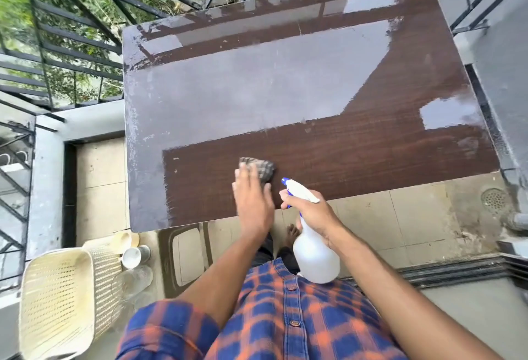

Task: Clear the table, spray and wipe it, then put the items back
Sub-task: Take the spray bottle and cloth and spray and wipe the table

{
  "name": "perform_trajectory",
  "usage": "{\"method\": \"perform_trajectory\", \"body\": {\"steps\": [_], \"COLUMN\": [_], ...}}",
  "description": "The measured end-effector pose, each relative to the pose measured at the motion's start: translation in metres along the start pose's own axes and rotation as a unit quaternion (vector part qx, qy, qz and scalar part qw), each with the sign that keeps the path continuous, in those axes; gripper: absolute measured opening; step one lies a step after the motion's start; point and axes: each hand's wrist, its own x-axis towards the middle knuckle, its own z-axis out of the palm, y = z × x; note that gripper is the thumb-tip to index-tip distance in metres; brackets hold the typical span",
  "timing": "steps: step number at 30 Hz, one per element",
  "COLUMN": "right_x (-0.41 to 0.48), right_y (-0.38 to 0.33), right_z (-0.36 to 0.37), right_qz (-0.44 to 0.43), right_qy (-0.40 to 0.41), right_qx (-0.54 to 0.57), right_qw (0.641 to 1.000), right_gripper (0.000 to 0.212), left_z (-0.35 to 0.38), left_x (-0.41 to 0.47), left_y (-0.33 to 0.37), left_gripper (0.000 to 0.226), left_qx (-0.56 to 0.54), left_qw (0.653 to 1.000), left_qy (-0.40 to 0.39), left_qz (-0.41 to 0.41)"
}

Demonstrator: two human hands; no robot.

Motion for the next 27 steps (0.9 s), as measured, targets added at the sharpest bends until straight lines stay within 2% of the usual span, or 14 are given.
{"method": "perform_trajectory", "body": {"steps": [2,4,8,10,14,19,23,27], "right_x": [0.0,0.0,0.0,0.001,0.006,0.014,0.021,0.028], "right_y": [0.001,0.001,-0.003,-0.005,-0.014,-0.028,-0.036,-0.042], "right_z": [-0.011,-0.021,-0.033,-0.029,-0.01,0.03,0.058,0.077], "right_qz": [0.002,0.01,0.006,0.006,0.014,0.013,0.016,0.019], "right_qy": [0.027,0.057,0.091,0.091,0.07,0.005,-0.052,-0.081], "right_qx": [0.004,0.016,0.023,0.029,0.02,-0.028,-0.078,-0.099], "right_qw": [1.0,0.998,0.996,0.995,0.997,1.0,0.995,0.992], "right_gripper": [0.016,0.019,0.021,0.022,0.021,0.017,0.019,0.019], "left_z": [0.017,0.026,0.023,0.016,-0.006,-0.053,-0.095,-0.119], "left_x": [-0.004,-0.003,0.009,0.017,0.043,0.088,0.099,0.072], "left_y": [0.022,0.03,0.022,0.013,-0.01,-0.064,-0.122,-0.169], "left_gripper": [0.075,0.081,0.058,0.054,0.053,0.056,0.057,0.057], "left_qx": [0.017,0.044,0.096,0.121,0.131,0.13,0.11,0.081], "left_qw": [0.992,0.979,0.966,0.963,0.977,0.991,0.987,0.973], "left_qy": [-0.076,-0.124,-0.114,-0.101,-0.064,-0.004,0.059,0.106], "left_qz": [0.098,0.152,0.209,0.218,0.157,0.011,-0.1,-0.186]}}
